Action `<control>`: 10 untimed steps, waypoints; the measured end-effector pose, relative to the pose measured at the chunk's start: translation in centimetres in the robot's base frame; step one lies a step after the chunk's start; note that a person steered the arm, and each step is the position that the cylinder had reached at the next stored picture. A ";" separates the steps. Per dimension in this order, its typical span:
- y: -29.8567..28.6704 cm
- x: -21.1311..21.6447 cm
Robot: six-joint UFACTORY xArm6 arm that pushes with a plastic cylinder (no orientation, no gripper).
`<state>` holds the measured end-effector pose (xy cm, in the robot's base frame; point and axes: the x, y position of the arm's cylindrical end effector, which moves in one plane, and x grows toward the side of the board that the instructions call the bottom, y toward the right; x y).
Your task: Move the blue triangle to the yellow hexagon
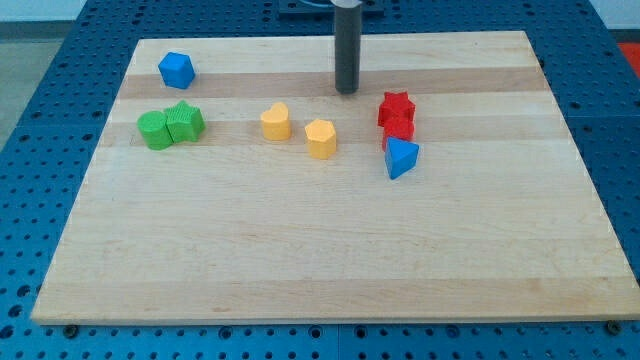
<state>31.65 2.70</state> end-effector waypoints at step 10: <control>3.9 12.7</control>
<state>44.36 6.58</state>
